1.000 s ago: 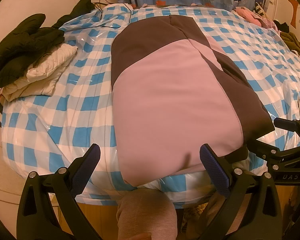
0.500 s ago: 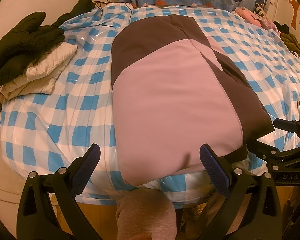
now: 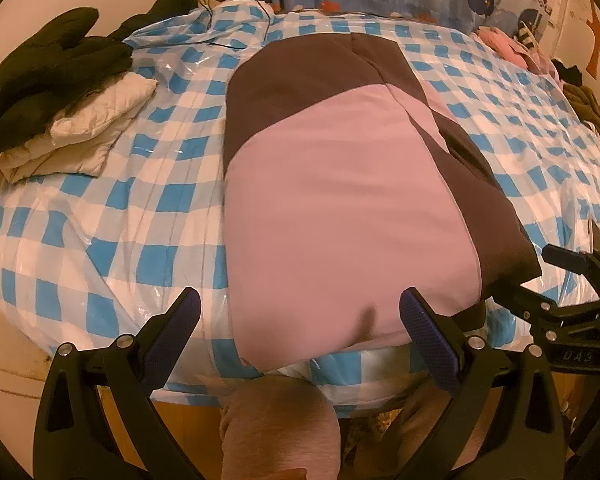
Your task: Fold large clothes
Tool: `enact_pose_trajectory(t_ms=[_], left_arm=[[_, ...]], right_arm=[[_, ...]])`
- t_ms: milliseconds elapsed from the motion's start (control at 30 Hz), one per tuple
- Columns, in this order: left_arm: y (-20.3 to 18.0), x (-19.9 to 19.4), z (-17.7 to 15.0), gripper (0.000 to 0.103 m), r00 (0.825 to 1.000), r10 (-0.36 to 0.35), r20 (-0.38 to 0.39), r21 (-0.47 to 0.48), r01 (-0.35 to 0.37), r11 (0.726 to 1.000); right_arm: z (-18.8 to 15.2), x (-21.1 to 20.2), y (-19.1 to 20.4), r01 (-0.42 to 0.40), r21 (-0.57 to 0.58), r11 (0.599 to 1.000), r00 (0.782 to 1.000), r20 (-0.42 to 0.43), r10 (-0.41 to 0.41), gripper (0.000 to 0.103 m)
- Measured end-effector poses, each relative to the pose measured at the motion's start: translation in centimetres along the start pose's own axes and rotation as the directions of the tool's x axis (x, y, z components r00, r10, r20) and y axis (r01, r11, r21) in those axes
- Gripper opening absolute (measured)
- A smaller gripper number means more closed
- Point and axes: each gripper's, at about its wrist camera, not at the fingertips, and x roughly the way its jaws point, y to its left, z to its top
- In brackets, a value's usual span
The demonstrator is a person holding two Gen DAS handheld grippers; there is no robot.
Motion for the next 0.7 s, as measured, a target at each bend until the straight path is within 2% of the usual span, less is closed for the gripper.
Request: enact_pose_trajectory(t_ms=[100, 167, 233, 367, 467, 567, 700], left_arm=[[0.5, -0.6, -0.1, 0.096, 1.000, 0.002, 0.030, -0.021, -0.001, 1.000], [0.7, -1.2, -0.4, 0.096, 0.998, 0.031, 0.059, -0.026, -0.030, 0.999], [0.7, -2.5, -0.9, 0.096, 0.989, 0.048, 0.141, -0.019, -0.046, 0.999], [-0.1, -3.9, -1.3, 0.096, 0.976, 0.100, 0.194, 0.020, -0.106, 0.994], [-0.7, -4.3, -1.4, 0.096, 0.976, 0.104, 0.190, 0.044, -0.114, 0.993], [-1.0, -4.3, -1.8, 0.096, 0.988, 0.050, 0.148, 0.044, -0.057, 0.997], [-1.3, -4.7, -2.5, 0.096, 0.988, 0.057, 0.140, 0.044, -0.064, 0.997]], right_arm=[[-0.4, -0.4, 0.3, -0.001, -0.005, 1.000, 1.000, 0.006, 0.001, 0.097], [-0.6, -0.7, 0.4, -0.001, -0.007, 1.000, 1.000, 0.010, 0.001, 0.097], [-0.9, -1.2, 0.3, -0.002, -0.003, 1.000, 1.000, 0.019, 0.002, 0.097], [-1.3, -2.4, -0.1, 0.009, 0.005, 1.000, 0.999, 0.037, -0.009, 0.097], [-1.8, -3.5, -0.4, 0.018, 0.012, 1.000, 0.998, 0.056, -0.019, 0.097], [-2.2, -4.5, -0.5, 0.021, 0.014, 1.000, 0.997, 0.071, -0.022, 0.097], [-2.7, -5.5, -0.5, 0.025, 0.012, 1.000, 0.996, 0.088, -0.026, 0.097]])
